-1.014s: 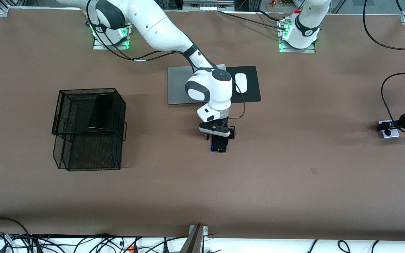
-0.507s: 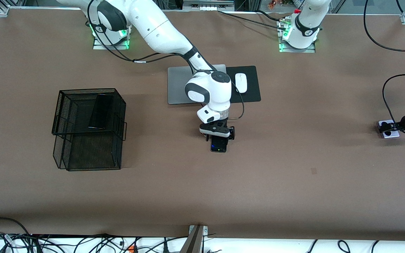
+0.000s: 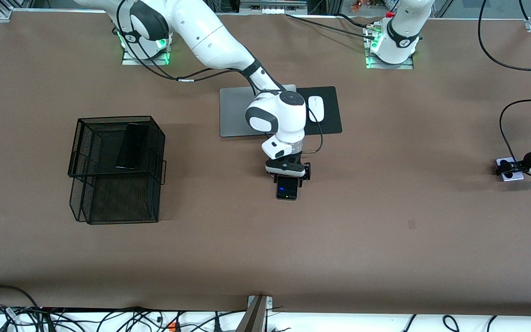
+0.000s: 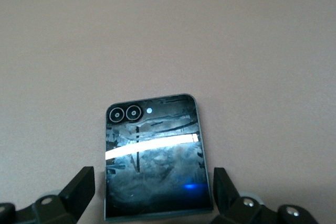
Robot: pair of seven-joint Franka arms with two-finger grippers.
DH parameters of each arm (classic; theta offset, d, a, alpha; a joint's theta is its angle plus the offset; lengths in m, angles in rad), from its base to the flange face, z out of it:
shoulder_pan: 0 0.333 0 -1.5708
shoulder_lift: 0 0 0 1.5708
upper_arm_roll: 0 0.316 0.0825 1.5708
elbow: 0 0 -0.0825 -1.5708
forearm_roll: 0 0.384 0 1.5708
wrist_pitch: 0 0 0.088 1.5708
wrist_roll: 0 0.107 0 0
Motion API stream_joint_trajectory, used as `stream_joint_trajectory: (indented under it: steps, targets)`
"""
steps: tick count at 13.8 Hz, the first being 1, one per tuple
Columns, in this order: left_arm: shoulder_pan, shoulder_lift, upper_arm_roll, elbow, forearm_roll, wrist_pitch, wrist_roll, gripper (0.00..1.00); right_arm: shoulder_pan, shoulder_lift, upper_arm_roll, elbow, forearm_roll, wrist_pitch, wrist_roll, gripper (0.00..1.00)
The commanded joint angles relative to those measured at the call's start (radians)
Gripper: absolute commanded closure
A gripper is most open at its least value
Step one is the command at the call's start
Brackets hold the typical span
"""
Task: Place phones with both arms
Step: 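Grasp the flip phone with the right gripper while the left gripper grasps the white phone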
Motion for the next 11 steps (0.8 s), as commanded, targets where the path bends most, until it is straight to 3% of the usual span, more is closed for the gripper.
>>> stream_joint_trajectory:
  steps: [1, 2, 4, 5, 7, 11]
  targets:
    - [0.010, 0.011, -0.009, 0.021, 0.025, 0.002, 0.011, 0.00, 0.002, 0.035, -0.006, 0.043, -0.014, 0.006, -0.002, 0.02]
    - [0.010, 0.011, -0.009, 0.021, 0.024, 0.002, 0.007, 0.05, 0.002, 0.035, -0.006, 0.043, -0.014, 0.006, -0.004, 0.07]
    - [0.010, 0.011, -0.007, 0.021, 0.024, 0.000, 0.007, 0.21, 0.000, 0.035, -0.006, 0.043, -0.014, 0.005, -0.025, 0.34]
    - [0.010, 0.011, -0.007, 0.021, 0.024, 0.000, 0.011, 0.28, -0.001, 0.035, -0.008, 0.043, -0.014, 0.005, -0.029, 0.43]
    - [0.010, 0.011, -0.009, 0.021, 0.024, -0.001, 0.013, 0.40, -0.003, 0.031, -0.008, 0.043, -0.014, -0.001, -0.039, 0.46]
    - [0.003, -0.019, -0.015, 0.019, 0.027, -0.018, 0.008, 0.40, -0.009, -0.009, 0.000, 0.044, -0.008, -0.104, -0.079, 0.46]
